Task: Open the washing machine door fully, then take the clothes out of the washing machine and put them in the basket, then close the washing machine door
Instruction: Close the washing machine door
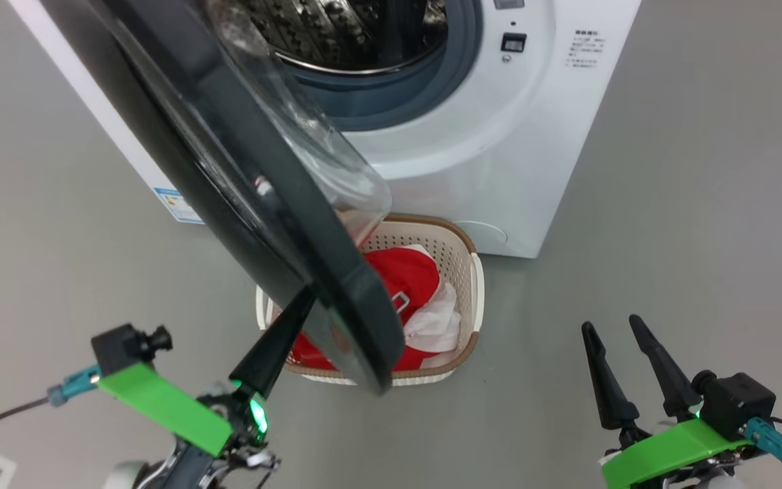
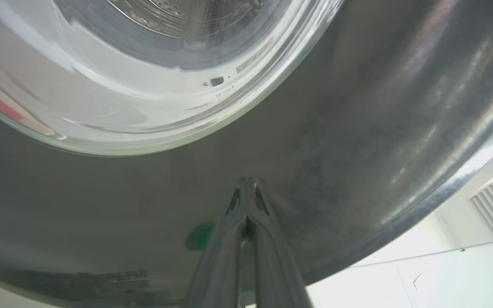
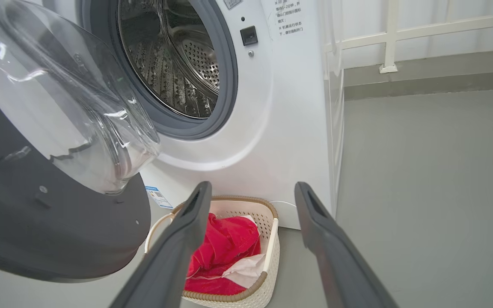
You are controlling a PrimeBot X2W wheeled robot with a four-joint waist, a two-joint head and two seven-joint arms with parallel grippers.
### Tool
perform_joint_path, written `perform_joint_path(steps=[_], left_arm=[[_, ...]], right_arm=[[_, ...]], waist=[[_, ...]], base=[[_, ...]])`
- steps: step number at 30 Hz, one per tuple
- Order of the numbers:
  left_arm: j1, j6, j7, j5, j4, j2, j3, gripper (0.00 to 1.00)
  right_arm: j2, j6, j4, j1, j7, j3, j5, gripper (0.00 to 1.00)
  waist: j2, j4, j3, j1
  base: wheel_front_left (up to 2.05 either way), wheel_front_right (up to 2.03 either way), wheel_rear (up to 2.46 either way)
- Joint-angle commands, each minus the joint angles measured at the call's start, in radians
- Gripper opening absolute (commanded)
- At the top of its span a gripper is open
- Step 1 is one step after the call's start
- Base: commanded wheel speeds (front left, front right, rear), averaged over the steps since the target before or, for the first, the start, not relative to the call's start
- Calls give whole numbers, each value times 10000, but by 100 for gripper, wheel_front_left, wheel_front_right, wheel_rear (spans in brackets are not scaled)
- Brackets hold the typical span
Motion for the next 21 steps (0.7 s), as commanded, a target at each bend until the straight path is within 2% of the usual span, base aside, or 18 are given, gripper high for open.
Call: perform_joint_path(steps=[1, 8, 21], left_arm=[[-626, -58, -302, 132, -173, 34, 64, 0], [-1796, -58, -1671, 688, 385, 80, -761, 0], [-4120, -58, -4222, 968, 1862, 859, -1821, 0]], right_arm=[[-39, 67, -283, -383, -65, 156, 12, 100], [-39, 67, -327, -743, -65, 66, 5, 100], [-39, 67, -418, -1278, -65, 25, 156, 100]], waist=[[-1, -286, 379, 0], [-1, -742, 968, 0], [-1, -1553, 1841, 0]], base=[[0, 0, 0], [0, 0, 0], [0, 0, 0]])
